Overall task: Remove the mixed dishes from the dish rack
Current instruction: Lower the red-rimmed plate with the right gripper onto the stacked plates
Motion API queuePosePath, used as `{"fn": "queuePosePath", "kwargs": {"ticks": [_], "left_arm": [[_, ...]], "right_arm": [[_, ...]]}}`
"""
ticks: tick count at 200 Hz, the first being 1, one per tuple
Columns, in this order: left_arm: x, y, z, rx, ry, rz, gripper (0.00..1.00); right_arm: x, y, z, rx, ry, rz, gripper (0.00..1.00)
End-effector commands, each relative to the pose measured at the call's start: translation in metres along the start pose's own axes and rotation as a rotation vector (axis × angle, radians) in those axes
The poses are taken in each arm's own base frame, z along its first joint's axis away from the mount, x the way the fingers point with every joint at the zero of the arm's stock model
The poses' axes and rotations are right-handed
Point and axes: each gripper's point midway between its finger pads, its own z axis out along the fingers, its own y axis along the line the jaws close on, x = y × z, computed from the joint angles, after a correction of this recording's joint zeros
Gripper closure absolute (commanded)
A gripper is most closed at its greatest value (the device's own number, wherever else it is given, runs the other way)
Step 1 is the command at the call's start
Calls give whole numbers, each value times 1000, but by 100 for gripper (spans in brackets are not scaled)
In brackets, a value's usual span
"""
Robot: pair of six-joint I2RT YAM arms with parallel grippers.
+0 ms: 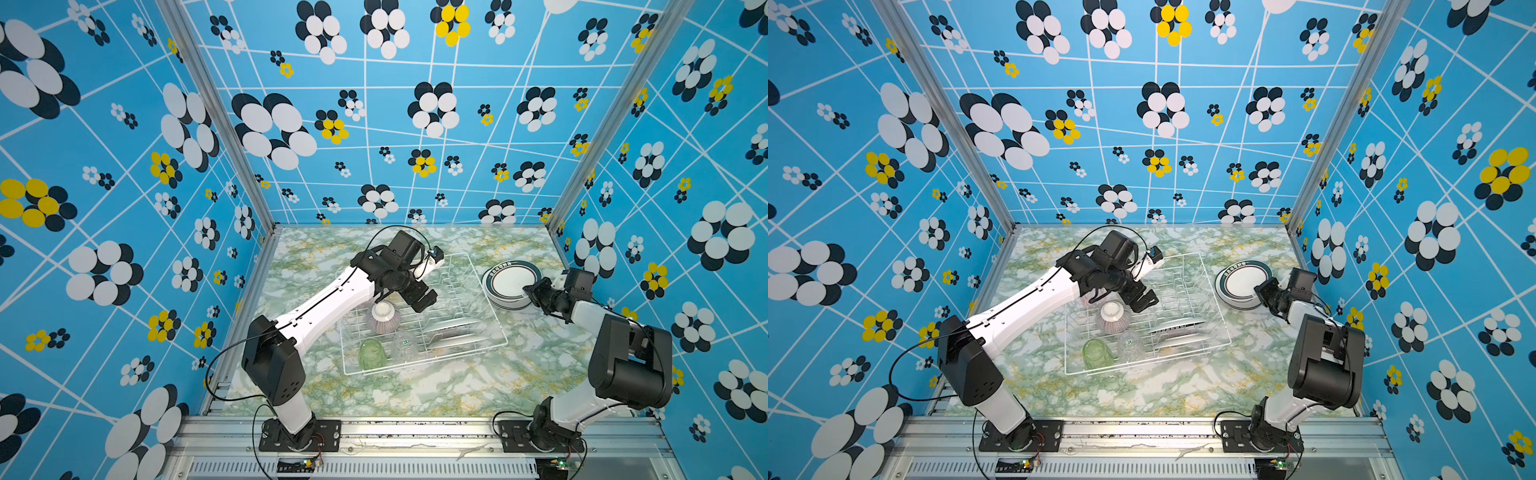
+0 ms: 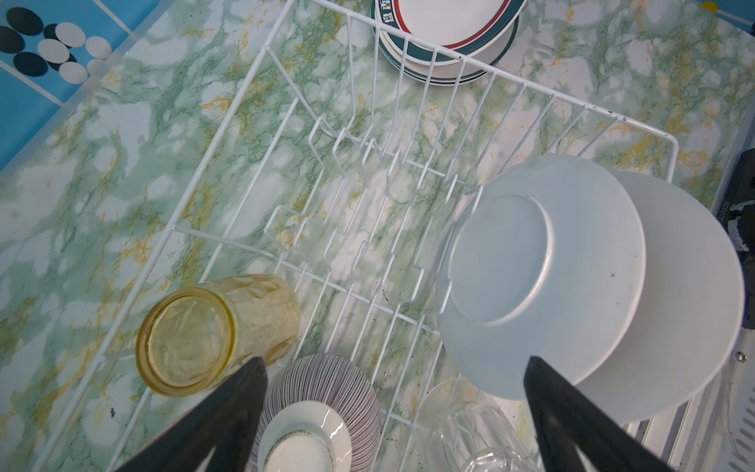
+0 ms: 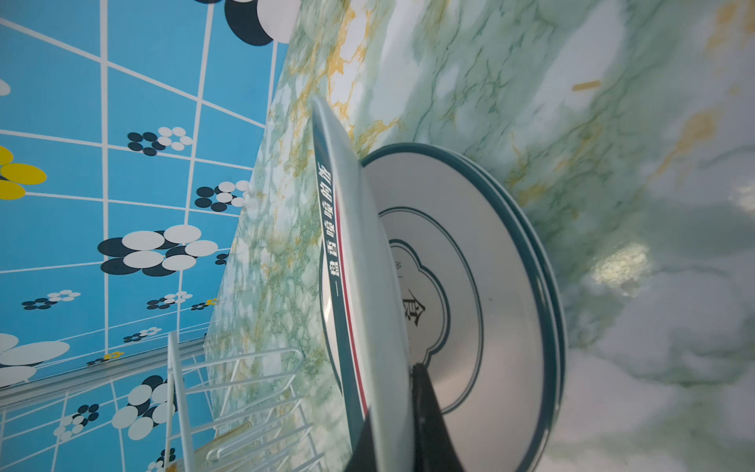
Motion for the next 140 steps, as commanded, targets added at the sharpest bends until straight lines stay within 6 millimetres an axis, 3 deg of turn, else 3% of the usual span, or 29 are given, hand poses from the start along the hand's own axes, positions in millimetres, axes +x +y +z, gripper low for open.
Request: {"fn": "queuePosePath", "kwargs": {"ticks": [1,140], "left_arm": [[-13,-7,-8,26,-42,31,0],[-5,-8,2,-2,10,60,0]], "right_arm": [[13,-13,5,20,39,8,90],[21,-21,-6,78,70,-35,74]]}}
